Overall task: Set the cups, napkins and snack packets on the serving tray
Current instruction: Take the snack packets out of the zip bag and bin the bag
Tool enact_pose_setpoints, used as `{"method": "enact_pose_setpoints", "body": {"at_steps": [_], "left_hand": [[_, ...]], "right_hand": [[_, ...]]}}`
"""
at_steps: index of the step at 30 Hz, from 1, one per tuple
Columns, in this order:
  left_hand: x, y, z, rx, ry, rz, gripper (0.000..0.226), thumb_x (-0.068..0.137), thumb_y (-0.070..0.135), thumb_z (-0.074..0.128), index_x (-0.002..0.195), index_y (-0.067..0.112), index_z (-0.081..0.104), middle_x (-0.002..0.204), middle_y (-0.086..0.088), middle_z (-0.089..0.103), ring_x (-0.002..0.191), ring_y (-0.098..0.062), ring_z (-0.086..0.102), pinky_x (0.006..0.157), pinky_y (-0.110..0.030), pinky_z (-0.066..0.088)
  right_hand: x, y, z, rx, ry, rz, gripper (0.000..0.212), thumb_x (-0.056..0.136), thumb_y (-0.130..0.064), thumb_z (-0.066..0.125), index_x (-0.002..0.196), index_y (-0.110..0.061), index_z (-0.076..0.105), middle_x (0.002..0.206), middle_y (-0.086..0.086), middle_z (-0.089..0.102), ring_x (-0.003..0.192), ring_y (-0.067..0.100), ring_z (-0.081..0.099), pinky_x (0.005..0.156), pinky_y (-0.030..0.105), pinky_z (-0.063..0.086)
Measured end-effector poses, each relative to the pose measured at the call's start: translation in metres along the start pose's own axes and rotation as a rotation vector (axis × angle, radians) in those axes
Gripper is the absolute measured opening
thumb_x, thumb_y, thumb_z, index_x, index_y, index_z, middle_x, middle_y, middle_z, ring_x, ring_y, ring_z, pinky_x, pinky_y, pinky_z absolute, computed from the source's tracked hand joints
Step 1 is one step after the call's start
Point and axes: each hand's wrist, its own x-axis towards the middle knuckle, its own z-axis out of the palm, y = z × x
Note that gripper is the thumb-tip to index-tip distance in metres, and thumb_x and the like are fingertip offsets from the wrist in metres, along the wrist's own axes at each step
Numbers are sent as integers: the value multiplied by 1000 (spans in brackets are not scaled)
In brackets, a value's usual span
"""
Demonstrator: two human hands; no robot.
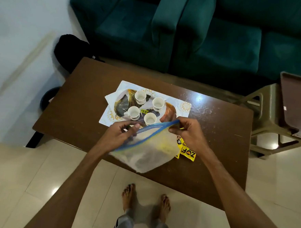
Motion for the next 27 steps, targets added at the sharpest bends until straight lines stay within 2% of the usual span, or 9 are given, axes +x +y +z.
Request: {"method": "enact_pose_setpoints", "body": {"at_steps": [3, 6, 10, 13, 15, 18, 22, 24, 27], "left_hand": [[-4, -9, -22, 38, 124, -35, 44, 88, 67, 54, 116, 38, 72, 101, 7, 75, 97, -10, 69, 82, -23, 50], [-12, -32, -37, -9, 219, -52, 53, 78, 69, 68, 122, 39, 68, 111, 8, 71, 106, -9, 65, 86, -27, 52], [-18, -75, -43, 107, 278, 1, 66, 72, 28, 89, 132, 20, 63, 115, 2, 69, 109, -11, 63, 95, -28, 50], [-15, -100, -45, 95, 357, 47, 38, 74, 4, 85, 109, 13, 74, 105, -2, 73, 99, -22, 69, 90, -29, 57], [-10, -111, -50, 149, 409, 59, 26, 77, 1, 81, 99, 12, 74, 95, -3, 71, 90, -25, 70, 78, -16, 55], [1, -123, -61, 195, 504, 49, 20, 81, 2, 79, 100, 6, 75, 95, -7, 71, 83, -20, 67, 72, -8, 50], [17, -144, -80, 216, 533, -37, 24, 83, 4, 78, 107, 5, 74, 100, -6, 71, 86, -18, 66, 77, -20, 53], [22, -158, -90, 198, 564, -85, 24, 83, 5, 77, 107, 8, 74, 99, -4, 73, 86, -20, 68, 78, -31, 57], [23, -177, -100, 192, 638, -165, 21, 83, 0, 74, 103, 6, 74, 91, -7, 73, 80, -22, 67, 69, -27, 50]], "right_hand": [[3, 2, 9, 10, 100, 11, 16, 83, 2, 76, 93, -11, 74, 82, 20, 70, 62, 16, 63, 58, 42, 54], [8, 4, 25, 107, 160, 68, 18, 85, 7, 71, 97, -6, 70, 81, 19, 69, 57, 11, 65, 51, 28, 50], [17, 14, 48, 171, 169, 81, 21, 85, 10, 69, 105, 4, 70, 75, 12, 65, 60, 21, 65, 57, 30, 56], [25, 22, 66, 224, 195, 111, 21, 85, 9, 68, 97, -8, 71, 71, 4, 66, 66, 29, 68, 63, 37, 58], [31, 28, 78, 211, 202, 114, 20, 88, 6, 67, 99, -10, 71, 73, 0, 67, 69, 23, 68, 68, 36, 57], [39, 31, 95, 110, 164, 81, 34, 91, 0, 67, 121, -14, 65, 102, -2, 71, 90, 12, 67, 77, 30, 58], [41, 41, 119, -54, 141, 16, 71, 89, 0, 68, 149, -25, 39, 148, -21, 42, 135, 12, 46, 107, 25, 44], [37, 48, 134, -224, 128, -61, 74, 89, -5, 67, 152, -24, 33, 158, -8, 34, 145, 17, 34, 116, 36, 35], [23, 53, 159, -472, 49, -106, 72, 90, -9, 64, 153, -22, 32, 160, 6, 30, 146, 23, 29, 116, 38, 33]]}}
